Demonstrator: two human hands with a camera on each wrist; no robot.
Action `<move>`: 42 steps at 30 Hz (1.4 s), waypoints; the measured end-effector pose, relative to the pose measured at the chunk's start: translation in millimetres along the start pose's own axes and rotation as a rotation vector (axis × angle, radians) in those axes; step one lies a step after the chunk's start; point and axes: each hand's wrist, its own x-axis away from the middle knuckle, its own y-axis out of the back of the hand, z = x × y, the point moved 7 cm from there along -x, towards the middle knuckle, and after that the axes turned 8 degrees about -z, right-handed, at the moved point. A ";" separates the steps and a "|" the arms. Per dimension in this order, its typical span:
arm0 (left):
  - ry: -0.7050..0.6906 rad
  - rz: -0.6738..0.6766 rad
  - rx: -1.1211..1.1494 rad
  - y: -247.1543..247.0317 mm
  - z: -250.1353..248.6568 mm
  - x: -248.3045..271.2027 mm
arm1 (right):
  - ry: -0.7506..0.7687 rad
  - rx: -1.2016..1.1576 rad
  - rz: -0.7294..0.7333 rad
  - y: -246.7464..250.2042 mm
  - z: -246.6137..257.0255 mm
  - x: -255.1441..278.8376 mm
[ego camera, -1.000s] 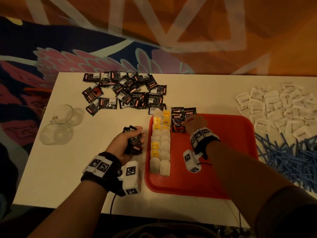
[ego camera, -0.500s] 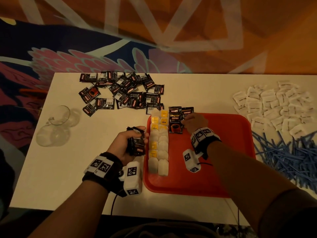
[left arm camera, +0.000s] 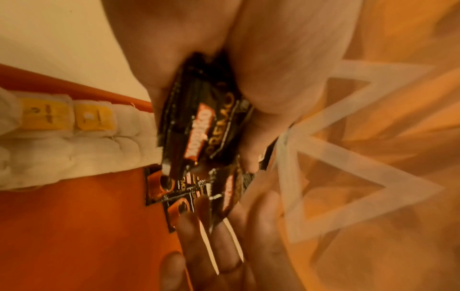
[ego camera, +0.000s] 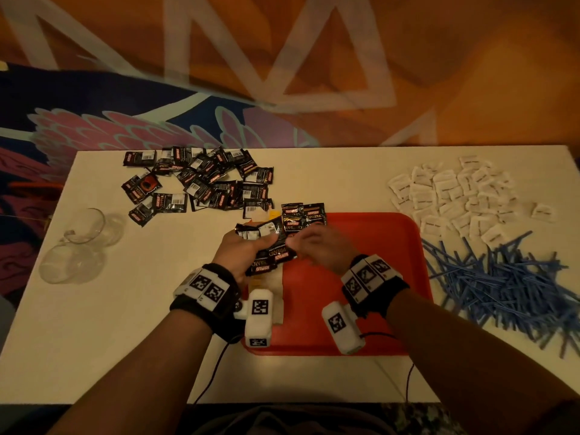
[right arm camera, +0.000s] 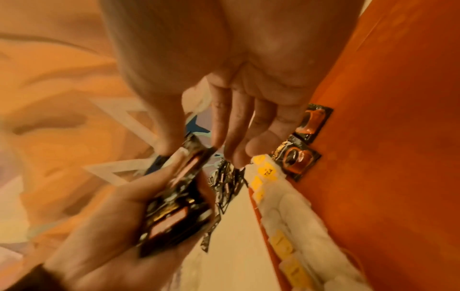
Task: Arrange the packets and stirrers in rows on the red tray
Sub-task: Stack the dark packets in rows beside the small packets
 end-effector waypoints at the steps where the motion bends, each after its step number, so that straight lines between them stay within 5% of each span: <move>1: -0.037 0.002 -0.016 -5.5 -1.9 0.9 | -0.013 -0.016 0.016 -1.2 -0.2 3.5; 5: -0.151 0.017 -0.035 -23.1 -9.8 10.5 | 0.027 -0.075 -0.124 20.8 -2.9 11.9; 10: 0.218 0.155 0.157 -37.1 12.3 19.1 | 0.261 -0.034 -0.333 57.9 9.2 22.5; 13: 0.202 0.232 0.020 -47.8 17.7 32.1 | 0.353 0.094 -0.294 59.2 18.2 29.2; 16: 0.062 0.139 0.054 -51.0 10.0 35.2 | 0.333 0.048 -0.283 63.5 14.7 31.0; 20: -0.055 0.021 0.132 -49.1 8.2 33.2 | -0.039 -0.301 -0.072 48.1 -9.9 33.1; 27: -0.122 -0.005 0.074 -48.3 8.5 39.7 | 0.061 0.062 -0.081 44.8 -20.0 27.3; 34: 0.001 -0.102 0.089 -42.2 23.2 30.8 | 0.105 0.260 -0.037 39.1 -27.0 20.7; 38: -0.276 -0.274 -0.292 -31.8 2.4 17.3 | 0.000 0.334 -0.099 50.2 -44.7 -4.6; 42: -0.485 -0.146 -0.927 -42.0 -1.0 1.0 | -0.095 0.422 -0.188 66.2 -64.0 -38.3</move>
